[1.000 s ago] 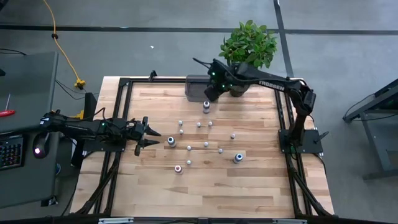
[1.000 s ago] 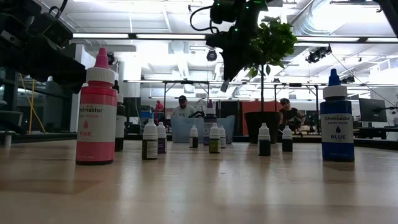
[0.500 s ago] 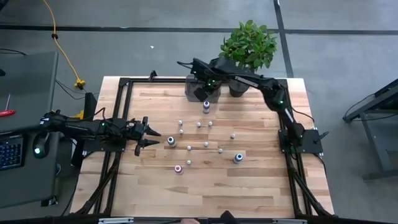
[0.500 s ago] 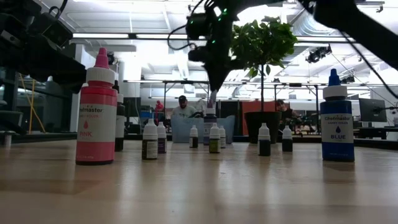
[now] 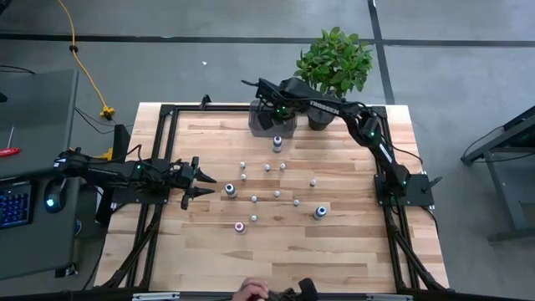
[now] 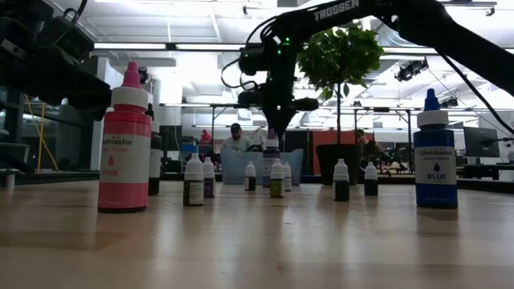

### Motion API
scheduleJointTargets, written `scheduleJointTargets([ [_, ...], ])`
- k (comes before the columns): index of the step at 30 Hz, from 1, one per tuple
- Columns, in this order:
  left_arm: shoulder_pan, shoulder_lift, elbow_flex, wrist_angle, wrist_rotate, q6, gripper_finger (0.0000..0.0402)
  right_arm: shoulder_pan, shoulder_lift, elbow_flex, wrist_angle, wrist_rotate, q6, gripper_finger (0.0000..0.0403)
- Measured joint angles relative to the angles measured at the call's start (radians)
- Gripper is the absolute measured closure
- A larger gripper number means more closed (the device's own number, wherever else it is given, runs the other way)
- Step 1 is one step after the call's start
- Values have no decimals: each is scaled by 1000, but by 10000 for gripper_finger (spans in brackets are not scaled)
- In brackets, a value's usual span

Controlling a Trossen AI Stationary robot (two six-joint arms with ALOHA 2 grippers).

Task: Pick & Place food coloring
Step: Put the small violet food into the black bin

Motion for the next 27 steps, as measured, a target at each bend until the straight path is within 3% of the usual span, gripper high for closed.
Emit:
scheduleJointTargets([
  [7, 0, 0, 0, 0, 0, 0, 238, -19, 0, 1, 22, -1, 116, 352],
  [15, 0, 0, 0, 0, 0, 0, 238, -42, 0, 1, -10, 57, 114, 359],
  [27, 0, 0, 0, 0, 0, 0, 238, -44, 13, -136, 50, -59, 116, 360],
])
